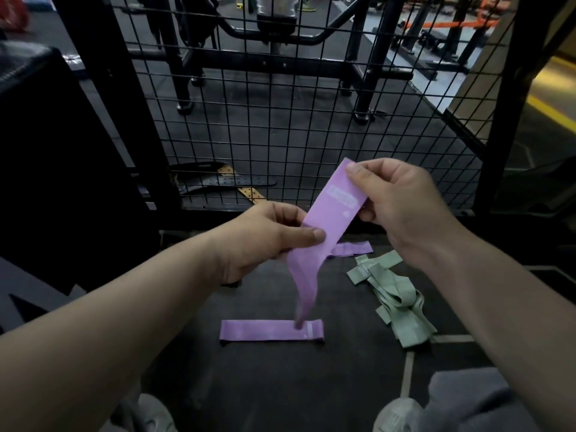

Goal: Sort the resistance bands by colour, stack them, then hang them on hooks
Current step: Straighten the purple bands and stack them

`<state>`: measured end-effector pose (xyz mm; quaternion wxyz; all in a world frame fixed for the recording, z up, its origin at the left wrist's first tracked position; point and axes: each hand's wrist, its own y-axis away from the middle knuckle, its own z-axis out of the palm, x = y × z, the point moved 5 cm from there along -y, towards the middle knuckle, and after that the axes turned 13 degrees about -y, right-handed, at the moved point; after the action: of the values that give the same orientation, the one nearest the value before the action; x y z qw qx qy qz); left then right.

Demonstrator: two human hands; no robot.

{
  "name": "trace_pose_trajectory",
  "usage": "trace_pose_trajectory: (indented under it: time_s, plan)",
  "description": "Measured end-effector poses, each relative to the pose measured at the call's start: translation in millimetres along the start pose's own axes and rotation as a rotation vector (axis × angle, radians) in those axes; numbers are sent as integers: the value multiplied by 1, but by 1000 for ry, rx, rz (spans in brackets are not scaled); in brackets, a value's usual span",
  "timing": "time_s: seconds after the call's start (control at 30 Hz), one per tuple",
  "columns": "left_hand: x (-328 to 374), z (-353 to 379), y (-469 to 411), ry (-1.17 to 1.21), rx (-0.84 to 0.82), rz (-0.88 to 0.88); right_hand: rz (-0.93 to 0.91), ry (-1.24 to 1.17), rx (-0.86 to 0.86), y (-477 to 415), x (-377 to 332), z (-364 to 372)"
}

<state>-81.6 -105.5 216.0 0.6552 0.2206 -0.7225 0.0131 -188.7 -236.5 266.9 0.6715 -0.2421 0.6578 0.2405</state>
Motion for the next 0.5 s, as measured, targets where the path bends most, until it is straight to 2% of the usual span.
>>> trace_pose_trajectory:
  time_s: [0.17,0.37,0.5]
  plan:
    - [-1,3,2,-19,-82,3,-18,-158,129,-7,-10,-17]
    - [-7,1,6,-79,-163,-56,-70,-219,391,-25,-16,-59]
    - [-16,-12,8,-196,-143,-114,-54,-241,495,-34,-10,-81]
